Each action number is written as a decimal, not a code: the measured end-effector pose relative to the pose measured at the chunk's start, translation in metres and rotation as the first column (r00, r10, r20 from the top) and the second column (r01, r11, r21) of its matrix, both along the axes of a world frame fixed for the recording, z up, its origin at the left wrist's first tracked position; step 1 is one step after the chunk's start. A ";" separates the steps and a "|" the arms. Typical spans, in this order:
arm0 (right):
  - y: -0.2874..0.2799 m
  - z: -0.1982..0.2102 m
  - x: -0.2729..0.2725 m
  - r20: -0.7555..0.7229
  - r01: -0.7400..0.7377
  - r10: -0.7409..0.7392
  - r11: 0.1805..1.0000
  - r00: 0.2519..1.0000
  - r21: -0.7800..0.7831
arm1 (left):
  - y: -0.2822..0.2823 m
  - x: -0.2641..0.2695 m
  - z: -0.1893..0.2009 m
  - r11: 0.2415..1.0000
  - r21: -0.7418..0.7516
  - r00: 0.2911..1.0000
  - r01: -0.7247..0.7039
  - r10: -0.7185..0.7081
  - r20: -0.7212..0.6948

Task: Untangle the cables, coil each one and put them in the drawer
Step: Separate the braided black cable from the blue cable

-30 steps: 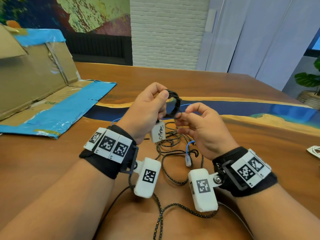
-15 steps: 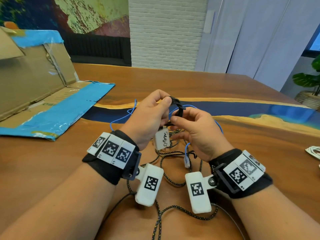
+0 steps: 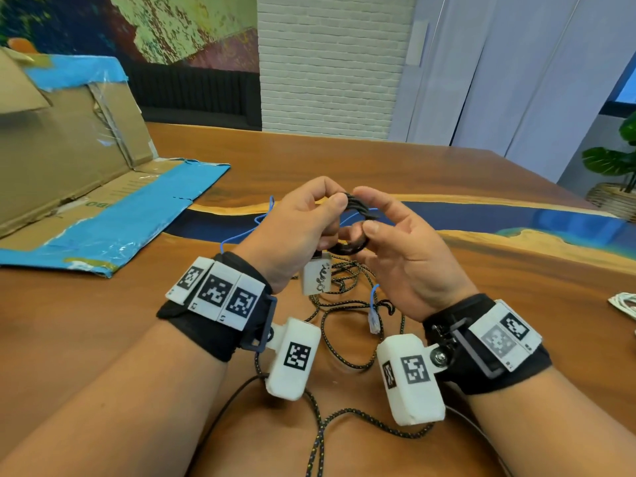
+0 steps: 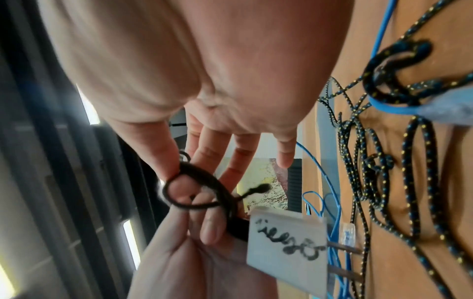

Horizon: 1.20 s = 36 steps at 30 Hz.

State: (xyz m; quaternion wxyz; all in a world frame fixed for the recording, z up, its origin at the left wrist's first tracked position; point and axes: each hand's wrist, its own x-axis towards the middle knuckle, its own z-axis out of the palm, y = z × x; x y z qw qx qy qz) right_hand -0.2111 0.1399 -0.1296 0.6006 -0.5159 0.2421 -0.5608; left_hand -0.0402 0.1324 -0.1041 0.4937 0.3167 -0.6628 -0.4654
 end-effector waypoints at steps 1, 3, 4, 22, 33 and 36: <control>0.001 0.001 0.002 0.003 -0.022 0.022 1.000 1.000 -0.018 | 0.001 0.000 0.000 1.000 0.002 1.000 -0.006 0.006 0.005; 0.003 0.002 0.006 -0.052 -0.026 0.022 0.998 0.998 -0.065 | 0.001 -0.001 -0.001 1.000 0.014 1.000 -0.028 0.028 0.003; 0.003 0.002 0.007 -0.118 0.008 -0.019 0.995 0.993 -0.097 | 0.001 -0.001 -0.002 0.999 0.022 0.999 -0.043 0.043 -0.004; 0.003 0.011 0.002 -0.100 0.148 -0.145 0.989 0.984 0.017 | 0.003 -0.012 0.002 0.969 0.016 0.965 -0.246 0.247 -0.084; 0.005 0.011 0.000 0.004 0.007 -0.007 1.000 1.000 0.031 | -0.002 -0.005 0.002 0.957 -0.020 0.955 -0.289 0.287 -0.079; 0.004 0.011 -0.004 -0.003 -0.064 0.064 0.995 0.998 0.074 | -0.003 -0.007 0.000 0.955 -0.041 0.955 -0.293 0.290 -0.066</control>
